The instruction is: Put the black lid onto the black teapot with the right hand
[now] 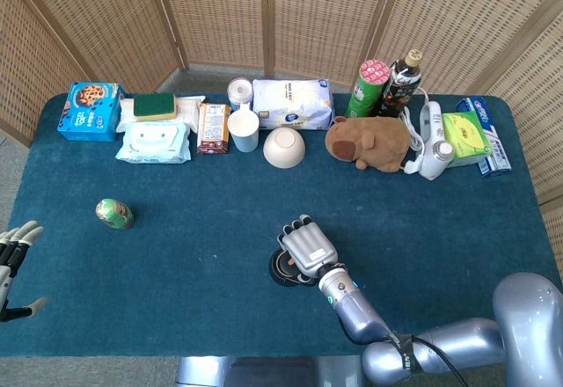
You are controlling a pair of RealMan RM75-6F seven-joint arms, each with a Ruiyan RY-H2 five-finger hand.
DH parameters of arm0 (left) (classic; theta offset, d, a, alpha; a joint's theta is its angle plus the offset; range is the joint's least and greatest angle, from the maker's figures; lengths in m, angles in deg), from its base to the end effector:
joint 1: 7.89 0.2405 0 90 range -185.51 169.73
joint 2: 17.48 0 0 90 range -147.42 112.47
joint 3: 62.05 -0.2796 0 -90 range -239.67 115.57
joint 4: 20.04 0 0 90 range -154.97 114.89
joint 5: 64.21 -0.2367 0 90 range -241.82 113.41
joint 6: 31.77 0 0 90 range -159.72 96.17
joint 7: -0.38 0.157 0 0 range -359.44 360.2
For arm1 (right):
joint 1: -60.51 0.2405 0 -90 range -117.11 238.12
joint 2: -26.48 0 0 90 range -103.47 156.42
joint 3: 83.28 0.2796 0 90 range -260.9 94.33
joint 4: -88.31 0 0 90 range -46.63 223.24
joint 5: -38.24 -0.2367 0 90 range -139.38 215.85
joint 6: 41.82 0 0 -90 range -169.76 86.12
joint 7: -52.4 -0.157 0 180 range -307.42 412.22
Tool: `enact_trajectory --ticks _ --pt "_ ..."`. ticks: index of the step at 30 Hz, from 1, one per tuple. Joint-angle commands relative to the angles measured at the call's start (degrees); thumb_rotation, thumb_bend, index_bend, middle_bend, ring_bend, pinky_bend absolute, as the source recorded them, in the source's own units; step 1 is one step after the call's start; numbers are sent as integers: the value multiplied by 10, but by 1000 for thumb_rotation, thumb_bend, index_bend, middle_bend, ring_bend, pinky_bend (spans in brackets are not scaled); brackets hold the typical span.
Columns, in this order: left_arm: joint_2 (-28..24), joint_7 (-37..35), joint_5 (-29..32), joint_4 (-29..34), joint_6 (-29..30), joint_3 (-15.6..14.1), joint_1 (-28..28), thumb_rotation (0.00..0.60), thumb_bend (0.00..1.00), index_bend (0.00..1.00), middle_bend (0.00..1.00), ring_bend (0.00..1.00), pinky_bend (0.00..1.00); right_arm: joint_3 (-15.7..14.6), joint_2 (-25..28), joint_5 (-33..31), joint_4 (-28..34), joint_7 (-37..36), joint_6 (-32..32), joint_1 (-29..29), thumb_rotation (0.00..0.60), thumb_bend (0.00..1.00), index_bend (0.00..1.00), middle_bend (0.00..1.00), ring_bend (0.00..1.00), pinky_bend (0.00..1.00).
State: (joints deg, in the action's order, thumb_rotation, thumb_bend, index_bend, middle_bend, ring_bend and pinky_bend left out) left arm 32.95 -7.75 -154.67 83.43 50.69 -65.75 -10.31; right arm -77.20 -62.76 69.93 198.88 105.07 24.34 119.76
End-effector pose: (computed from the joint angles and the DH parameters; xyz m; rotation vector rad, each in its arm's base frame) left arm -0.3275 0.1531 0.1797 -1.4527 -1.1047 -0.8672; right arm -0.0557 -0.3074 -0.0698 2.1103 -0.8694 0.6528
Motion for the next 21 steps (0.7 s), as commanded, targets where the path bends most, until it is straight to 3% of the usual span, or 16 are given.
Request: enact_trajectory --ticks 1,21 --pt "0 0 -1 0 0 0 0 600 106 0 0 0 45 -1 0 0 0 -1 0 1 600 202 425 306 244 147" --pt "-1 -2 -2 0 1 -1 1 600 107 0 0 0 46 -3 6 -8 3 -3 4 5 600 203 340 304 246 158"
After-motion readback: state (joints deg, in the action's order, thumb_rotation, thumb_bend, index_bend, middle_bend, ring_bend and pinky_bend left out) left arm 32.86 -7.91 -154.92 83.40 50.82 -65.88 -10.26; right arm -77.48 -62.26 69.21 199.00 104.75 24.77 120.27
